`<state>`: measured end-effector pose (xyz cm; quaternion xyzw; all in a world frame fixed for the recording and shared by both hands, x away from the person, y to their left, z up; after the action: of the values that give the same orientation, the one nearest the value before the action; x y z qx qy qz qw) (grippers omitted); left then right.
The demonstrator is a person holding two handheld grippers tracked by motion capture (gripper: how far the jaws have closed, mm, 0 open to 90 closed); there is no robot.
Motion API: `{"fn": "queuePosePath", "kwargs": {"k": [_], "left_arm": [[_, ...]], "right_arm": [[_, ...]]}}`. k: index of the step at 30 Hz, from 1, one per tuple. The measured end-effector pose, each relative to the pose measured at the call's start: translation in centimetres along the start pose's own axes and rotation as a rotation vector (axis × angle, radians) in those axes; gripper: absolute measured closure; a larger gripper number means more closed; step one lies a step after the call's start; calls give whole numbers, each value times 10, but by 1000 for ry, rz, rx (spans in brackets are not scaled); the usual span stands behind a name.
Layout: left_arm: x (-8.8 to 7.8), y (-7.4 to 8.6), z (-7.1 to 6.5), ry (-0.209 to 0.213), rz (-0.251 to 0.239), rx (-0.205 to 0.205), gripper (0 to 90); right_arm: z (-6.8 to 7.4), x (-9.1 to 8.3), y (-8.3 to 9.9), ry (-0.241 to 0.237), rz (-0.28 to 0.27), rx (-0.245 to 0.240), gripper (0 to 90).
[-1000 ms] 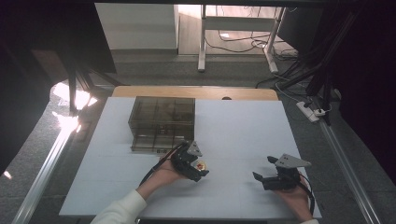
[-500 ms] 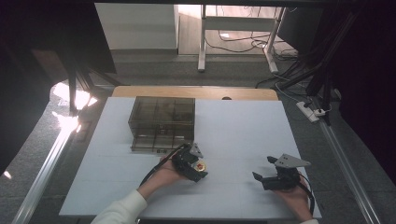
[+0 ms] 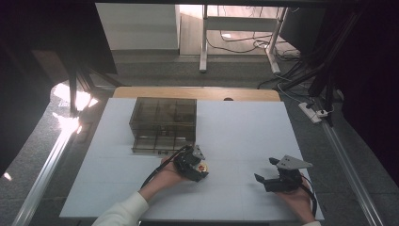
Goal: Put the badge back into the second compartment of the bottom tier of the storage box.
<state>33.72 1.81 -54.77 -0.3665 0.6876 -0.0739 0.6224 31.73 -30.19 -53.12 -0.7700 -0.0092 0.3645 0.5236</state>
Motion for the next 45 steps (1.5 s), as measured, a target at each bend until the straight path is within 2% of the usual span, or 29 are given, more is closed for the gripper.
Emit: {"fn": "queuePosePath", "kwargs": {"k": [5,17,32,45], "left_arm": [[0,0,-2,1,-2,11,458],[-1,0,-2,-7,-5,15,460],[-11,0,-2,-9,-55,11,460],[-27,0,-3,-1,-105,8,460]], "right_arm": [[0,0,0,-1,1,-1,119],[0,0,0,-1,2,-4,118],[0,0,0,1,2,-3,120],[0,-1,0,4,-3,-1,119]]}}
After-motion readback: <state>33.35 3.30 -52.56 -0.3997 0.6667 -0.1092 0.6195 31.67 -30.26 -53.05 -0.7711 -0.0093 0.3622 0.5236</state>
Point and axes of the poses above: each handheld gripper's, and its own axes: x roughly forward along the jaws, y roughly out of its underside, z roughly to its left, the point moved 3 cm from there along x, roughly forward along the jaws, and after that the axes turned 13 degrees about y, right-handed, at the moved point
